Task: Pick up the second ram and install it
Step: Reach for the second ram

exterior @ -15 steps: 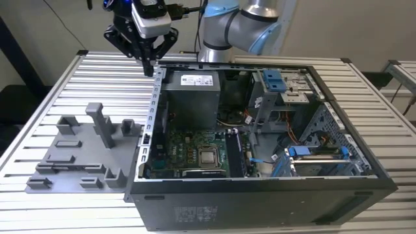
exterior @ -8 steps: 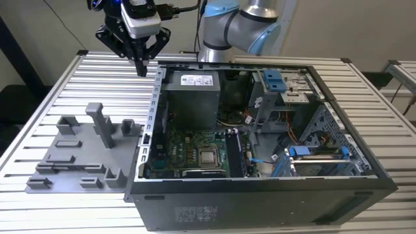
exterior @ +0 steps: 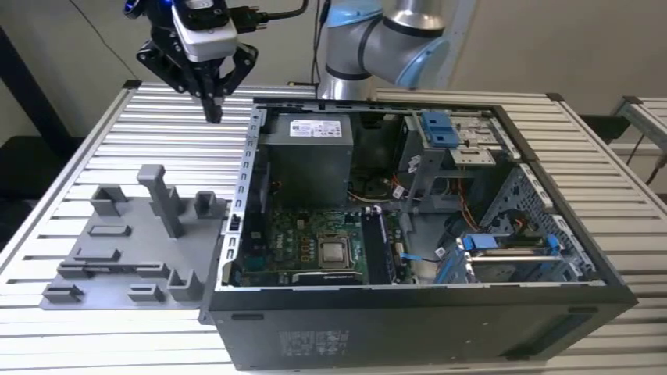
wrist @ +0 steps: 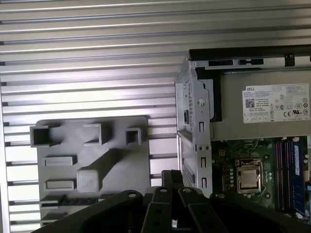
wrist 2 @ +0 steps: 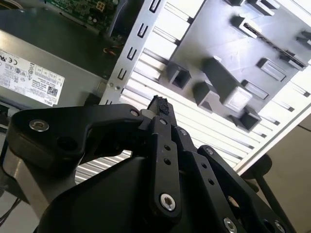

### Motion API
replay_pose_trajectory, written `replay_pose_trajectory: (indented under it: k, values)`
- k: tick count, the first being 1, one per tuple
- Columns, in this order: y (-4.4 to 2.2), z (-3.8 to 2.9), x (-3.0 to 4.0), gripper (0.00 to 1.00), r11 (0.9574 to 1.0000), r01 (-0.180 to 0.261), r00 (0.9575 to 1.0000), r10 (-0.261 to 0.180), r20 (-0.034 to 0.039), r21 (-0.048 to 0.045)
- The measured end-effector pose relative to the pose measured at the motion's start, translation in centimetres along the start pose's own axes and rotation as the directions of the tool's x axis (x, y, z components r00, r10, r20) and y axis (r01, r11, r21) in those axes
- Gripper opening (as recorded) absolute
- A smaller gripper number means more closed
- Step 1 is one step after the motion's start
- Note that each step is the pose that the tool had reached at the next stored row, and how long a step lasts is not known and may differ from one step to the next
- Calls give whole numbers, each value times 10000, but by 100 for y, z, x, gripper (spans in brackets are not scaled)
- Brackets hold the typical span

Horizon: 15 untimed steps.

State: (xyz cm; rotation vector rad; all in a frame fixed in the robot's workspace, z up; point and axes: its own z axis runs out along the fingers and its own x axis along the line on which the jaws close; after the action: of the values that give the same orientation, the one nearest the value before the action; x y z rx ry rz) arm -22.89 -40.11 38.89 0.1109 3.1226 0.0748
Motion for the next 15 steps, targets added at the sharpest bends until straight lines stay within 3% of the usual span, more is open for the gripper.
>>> replay_pose_trajectory:
  k: [15]
  values:
    - [-26, 1, 361, 11, 10000, 1, 10000, -1, -1, 0]
